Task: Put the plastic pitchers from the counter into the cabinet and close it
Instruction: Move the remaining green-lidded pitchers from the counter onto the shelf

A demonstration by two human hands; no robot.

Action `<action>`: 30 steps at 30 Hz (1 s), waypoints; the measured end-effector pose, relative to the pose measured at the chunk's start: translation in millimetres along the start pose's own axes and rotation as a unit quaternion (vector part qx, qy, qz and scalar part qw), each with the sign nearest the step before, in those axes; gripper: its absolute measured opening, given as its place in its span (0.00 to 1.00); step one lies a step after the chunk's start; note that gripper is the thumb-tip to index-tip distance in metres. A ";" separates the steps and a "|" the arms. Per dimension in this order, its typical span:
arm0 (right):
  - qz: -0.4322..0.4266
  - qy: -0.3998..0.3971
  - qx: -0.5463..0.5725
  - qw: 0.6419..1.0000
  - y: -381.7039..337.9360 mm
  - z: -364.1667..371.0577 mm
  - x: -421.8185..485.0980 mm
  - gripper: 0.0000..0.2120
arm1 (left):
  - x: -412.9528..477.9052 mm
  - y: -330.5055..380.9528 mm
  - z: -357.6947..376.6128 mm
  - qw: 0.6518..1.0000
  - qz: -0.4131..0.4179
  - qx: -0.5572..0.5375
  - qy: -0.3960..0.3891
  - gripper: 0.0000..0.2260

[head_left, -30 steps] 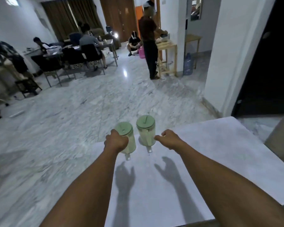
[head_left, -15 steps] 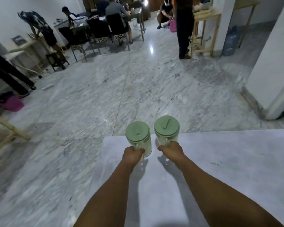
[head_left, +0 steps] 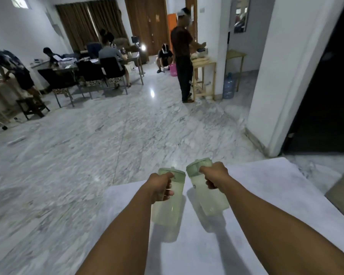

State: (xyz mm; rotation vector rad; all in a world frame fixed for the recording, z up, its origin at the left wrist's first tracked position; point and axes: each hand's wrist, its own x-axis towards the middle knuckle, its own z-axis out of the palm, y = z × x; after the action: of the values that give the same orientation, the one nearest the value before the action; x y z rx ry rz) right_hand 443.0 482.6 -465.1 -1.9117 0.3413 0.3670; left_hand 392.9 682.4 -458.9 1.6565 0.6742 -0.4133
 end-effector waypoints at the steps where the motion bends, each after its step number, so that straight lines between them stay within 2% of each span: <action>1: -0.005 0.014 0.003 1.000 -0.2 -16.1 -16.4 0.07 | -13.4 4.7 7.8 1.000 0.016 0.005 -0.014 0.13; 7: -0.035 0.129 0.018 0.991 21.2 -120.7 -144.0 0.10 | -119.3 17.7 70.6 0.984 0.122 0.053 -0.120 0.15; 13: -0.015 0.253 0.020 0.967 78.1 -223.9 -303.2 0.06 | -247.7 -0.1 148.1 0.938 0.186 0.133 -0.260 0.15; 17: 0.008 0.323 0.018 0.946 106.8 -292.8 -416.7 0.05 | -331.2 -1.8 203.6 0.882 0.202 0.214 -0.369 0.16; 20: 0.047 0.366 0.009 0.929 122.9 -336.2 -496.7 0.04 | -395.8 -3.5 248.4 0.827 0.205 0.259 -0.456 0.17; 23: 0.080 0.405 0.014 0.911 138.2 -376.7 -568.5 0.05 | -455.9 -10.4 296.3 0.783 0.208 0.287 -0.511 0.18; 30: 0.120 0.560 0.037 0.819 185.9 -457.6 -733.1 0.05 | -601.1 -45.8 409.1 0.699 0.233 0.289 -0.611 0.15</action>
State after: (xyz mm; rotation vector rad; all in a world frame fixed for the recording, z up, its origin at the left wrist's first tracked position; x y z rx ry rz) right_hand -257.4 35.5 -163.5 -1.8130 1.3491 -0.6752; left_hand -56.4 166.9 -207.7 1.5800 -0.9598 -1.2571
